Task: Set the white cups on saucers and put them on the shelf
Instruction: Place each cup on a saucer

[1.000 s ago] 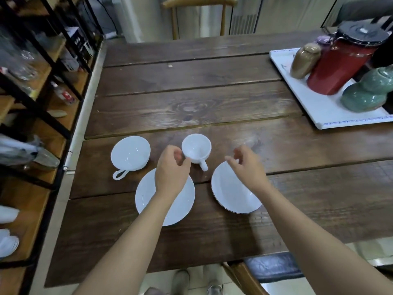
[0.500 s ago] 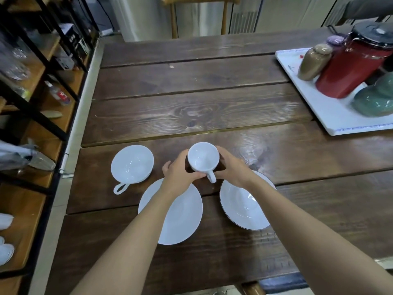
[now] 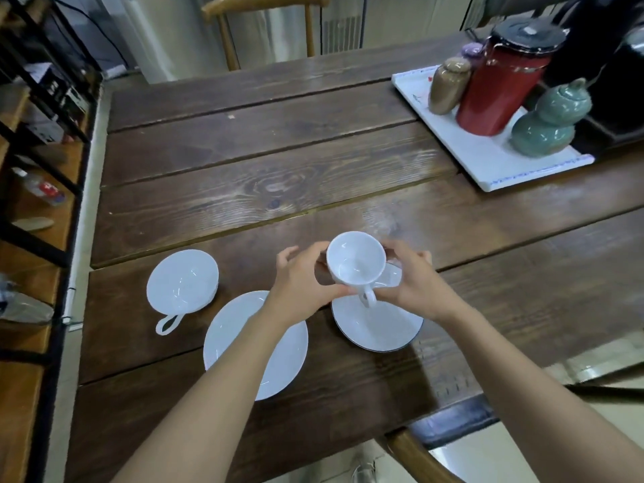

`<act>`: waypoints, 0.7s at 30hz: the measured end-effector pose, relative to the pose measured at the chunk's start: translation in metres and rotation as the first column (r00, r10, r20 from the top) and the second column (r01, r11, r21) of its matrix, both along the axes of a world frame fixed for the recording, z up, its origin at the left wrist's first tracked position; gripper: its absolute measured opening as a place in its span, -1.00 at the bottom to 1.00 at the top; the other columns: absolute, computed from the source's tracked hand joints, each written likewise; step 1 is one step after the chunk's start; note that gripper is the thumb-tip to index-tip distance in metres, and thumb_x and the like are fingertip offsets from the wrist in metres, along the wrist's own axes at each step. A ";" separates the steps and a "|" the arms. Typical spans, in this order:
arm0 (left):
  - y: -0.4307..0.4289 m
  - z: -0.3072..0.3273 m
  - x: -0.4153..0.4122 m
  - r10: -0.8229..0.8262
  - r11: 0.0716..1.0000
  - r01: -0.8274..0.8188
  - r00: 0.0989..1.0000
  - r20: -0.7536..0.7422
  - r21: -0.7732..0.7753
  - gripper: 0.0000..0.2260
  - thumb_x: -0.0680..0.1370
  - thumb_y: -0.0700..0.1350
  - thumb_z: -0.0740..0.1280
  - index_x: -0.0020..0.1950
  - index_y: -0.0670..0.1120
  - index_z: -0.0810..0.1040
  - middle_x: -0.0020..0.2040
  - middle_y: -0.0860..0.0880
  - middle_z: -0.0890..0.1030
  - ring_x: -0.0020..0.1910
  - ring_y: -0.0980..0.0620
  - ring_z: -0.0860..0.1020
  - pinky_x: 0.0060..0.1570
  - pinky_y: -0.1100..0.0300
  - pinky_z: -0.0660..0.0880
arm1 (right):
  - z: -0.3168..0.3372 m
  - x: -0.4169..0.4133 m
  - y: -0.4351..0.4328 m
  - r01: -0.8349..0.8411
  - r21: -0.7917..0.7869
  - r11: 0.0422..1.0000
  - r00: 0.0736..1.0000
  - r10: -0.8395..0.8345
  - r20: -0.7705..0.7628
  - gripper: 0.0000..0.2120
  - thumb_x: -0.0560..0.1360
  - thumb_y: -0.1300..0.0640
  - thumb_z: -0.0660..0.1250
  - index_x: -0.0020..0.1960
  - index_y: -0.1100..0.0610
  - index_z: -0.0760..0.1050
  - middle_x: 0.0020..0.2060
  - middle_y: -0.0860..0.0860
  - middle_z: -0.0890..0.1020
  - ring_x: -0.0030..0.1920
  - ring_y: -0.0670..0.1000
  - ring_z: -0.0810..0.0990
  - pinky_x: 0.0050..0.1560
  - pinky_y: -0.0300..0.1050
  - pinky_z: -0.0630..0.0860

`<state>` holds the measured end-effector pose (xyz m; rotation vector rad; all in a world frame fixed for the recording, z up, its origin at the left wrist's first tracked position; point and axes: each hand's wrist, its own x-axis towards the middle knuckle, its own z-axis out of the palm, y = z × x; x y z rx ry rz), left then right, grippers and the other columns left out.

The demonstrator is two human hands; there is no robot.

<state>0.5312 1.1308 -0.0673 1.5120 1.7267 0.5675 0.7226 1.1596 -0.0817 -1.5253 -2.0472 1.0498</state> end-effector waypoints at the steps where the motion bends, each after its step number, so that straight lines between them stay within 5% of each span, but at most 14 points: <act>1: -0.002 -0.003 0.005 -0.020 1.000 0.020 1.000 -0.007 -0.005 -0.36 0.35 0.10 0.50 0.37 0.07 0.34 0.26 0.13 0.35 0.47 -0.05 0.08 0.40 -0.02 0.18 | -0.002 0.006 -0.006 0.015 0.002 1.000 1.000 -0.015 0.013 -0.33 0.24 -0.09 0.53 0.25 0.02 0.33 0.11 -0.12 0.52 0.21 -0.10 0.43 0.16 -0.19 0.06; 6: -0.013 -0.018 0.021 -0.095 0.995 0.095 0.995 -0.006 -0.005 -0.38 0.35 0.09 0.50 0.35 0.06 0.37 0.06 0.19 0.38 0.31 0.08 0.16 0.36 0.06 0.17 | -0.011 0.023 -0.027 0.033 -0.003 0.999 0.999 -0.033 0.040 -0.37 0.24 -0.08 0.50 0.21 -0.08 0.28 0.07 -0.17 0.48 0.11 -0.18 0.41 0.11 -0.20 0.08; 11: -0.017 -0.031 0.028 -0.110 0.993 0.108 0.993 -0.031 -0.057 -0.33 0.35 0.13 0.48 0.39 0.08 0.33 0.34 0.05 0.43 0.44 -0.06 0.10 0.35 0.02 0.21 | -0.018 0.030 -0.037 0.046 -0.003 0.999 0.998 -0.046 0.048 -0.32 0.24 -0.07 0.49 0.28 -0.06 0.29 0.11 -0.18 0.49 0.15 -0.15 0.45 0.16 -0.16 0.09; 15: -0.019 -0.033 0.033 -0.112 0.992 0.110 0.993 -0.031 -0.068 -0.33 0.36 0.11 0.48 0.40 0.07 0.31 0.35 0.04 0.43 0.44 -0.07 0.08 0.35 0.05 0.21 | -0.019 0.032 -0.038 0.043 -0.009 0.999 0.997 -0.043 0.071 -0.32 0.25 -0.07 0.46 0.29 0.05 0.31 0.12 -0.13 0.51 0.21 -0.13 0.43 0.22 -0.14 0.09; 19: -0.019 -0.037 0.036 -0.133 0.987 0.130 0.991 -0.030 -0.096 -0.33 0.37 0.10 0.48 0.41 0.08 0.29 0.39 0.03 0.40 0.47 -0.06 0.06 0.37 0.00 0.22 | -0.020 0.035 -0.039 0.044 -0.041 0.998 0.994 -0.040 0.105 -0.36 0.30 -0.02 0.49 0.28 0.09 0.31 0.07 -0.12 0.47 0.06 -0.47 0.27 0.18 -0.16 0.11; 21: -0.019 -0.039 0.036 -0.136 0.986 0.132 0.990 -0.032 -0.101 -0.32 0.36 0.10 0.48 0.41 0.08 0.29 0.39 0.03 0.40 0.47 -0.06 0.07 0.37 0.00 0.22 | -0.022 0.035 -0.040 0.049 -0.036 0.998 0.992 -0.044 0.120 -0.36 0.28 -0.07 0.46 0.26 0.08 0.31 0.07 -0.12 0.48 0.07 -0.32 0.33 0.10 -0.21 0.07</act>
